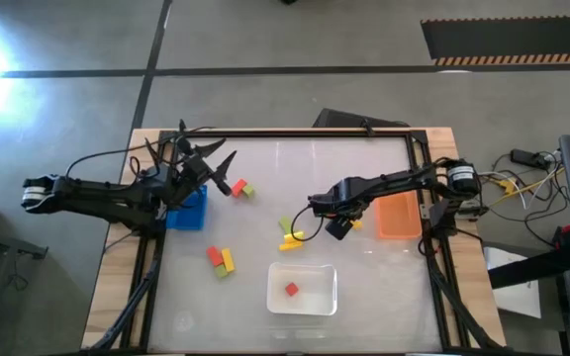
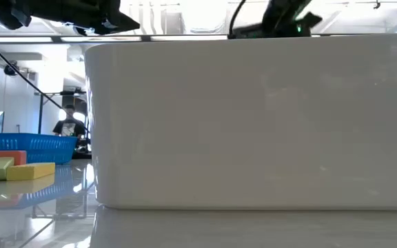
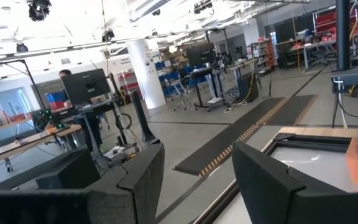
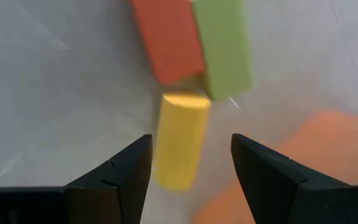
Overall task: Sort & place blocks by color
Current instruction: Put the yellow block into the orange bin, then put the orange block into the white bin
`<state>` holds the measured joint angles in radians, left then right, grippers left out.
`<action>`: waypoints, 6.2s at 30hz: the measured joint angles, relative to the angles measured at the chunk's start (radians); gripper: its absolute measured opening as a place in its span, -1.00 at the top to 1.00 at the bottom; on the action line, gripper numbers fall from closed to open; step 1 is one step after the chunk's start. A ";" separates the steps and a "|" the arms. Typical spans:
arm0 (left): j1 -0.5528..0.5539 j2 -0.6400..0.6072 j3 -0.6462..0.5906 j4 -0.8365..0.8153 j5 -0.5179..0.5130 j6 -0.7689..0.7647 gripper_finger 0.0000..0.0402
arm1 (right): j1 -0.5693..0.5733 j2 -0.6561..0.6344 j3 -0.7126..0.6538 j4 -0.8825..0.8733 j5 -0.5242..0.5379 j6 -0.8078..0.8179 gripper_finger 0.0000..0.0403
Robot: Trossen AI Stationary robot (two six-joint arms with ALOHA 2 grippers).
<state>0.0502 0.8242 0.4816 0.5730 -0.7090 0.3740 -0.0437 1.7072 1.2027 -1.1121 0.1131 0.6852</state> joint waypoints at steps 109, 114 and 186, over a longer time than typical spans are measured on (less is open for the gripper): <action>-0.150 -0.172 -0.001 -0.355 0.353 -0.289 0.14 | -0.212 -0.567 -0.448 -0.028 0.072 0.416 0.02; -0.150 -0.171 -0.001 -0.356 0.353 -0.289 0.14 | -0.212 -0.574 -0.426 -0.044 0.071 0.388 -0.08; 0.313 0.649 0.412 -1.288 0.599 -0.807 0.14 | -0.031 -0.606 -0.361 0.842 0.365 -0.555 -0.10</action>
<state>0.3630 1.4727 0.8936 -0.7151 -0.1098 -0.4330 -0.0746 1.1011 0.8418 -0.2703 0.4783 0.1303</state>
